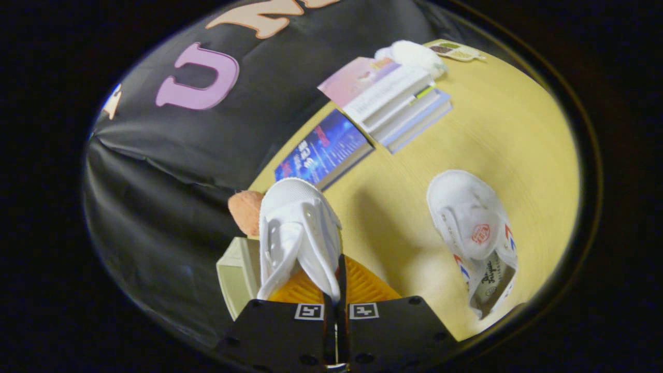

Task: Open the storage box then place both shoes into the box .Put the left shoe in first, then the right shoe, with the right side of both shoes facing outward in a uniform manner.

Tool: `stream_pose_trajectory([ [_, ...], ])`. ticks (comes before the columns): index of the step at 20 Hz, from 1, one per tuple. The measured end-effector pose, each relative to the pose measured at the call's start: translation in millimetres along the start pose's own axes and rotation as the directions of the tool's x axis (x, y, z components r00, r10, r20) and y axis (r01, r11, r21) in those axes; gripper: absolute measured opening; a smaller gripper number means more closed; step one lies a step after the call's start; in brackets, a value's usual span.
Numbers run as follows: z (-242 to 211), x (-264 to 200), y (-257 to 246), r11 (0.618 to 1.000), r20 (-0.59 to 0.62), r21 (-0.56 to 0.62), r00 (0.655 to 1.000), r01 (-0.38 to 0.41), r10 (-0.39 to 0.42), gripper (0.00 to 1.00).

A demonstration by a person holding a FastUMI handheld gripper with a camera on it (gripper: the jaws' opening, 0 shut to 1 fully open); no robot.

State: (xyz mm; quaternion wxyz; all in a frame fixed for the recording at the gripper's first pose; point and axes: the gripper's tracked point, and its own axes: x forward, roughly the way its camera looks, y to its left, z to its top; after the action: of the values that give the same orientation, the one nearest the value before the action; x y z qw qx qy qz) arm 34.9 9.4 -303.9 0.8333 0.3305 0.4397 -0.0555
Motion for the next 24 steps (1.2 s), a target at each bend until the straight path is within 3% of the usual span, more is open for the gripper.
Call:
stream_pose_trajectory([
  [4,11,-22,75,0.991,0.032,-0.044,0.992,-0.123,0.125,0.04],
  [9,-27,-23,142,0.975,-0.029,-0.074,0.978,-0.208,0.207,0.04],
  [16,-108,18,154,0.986,-0.129,-0.097,0.984,-0.138,0.125,0.04],
  [24,-153,49,145,0.988,-0.133,-0.149,0.991,-0.044,0.024,0.04],
])
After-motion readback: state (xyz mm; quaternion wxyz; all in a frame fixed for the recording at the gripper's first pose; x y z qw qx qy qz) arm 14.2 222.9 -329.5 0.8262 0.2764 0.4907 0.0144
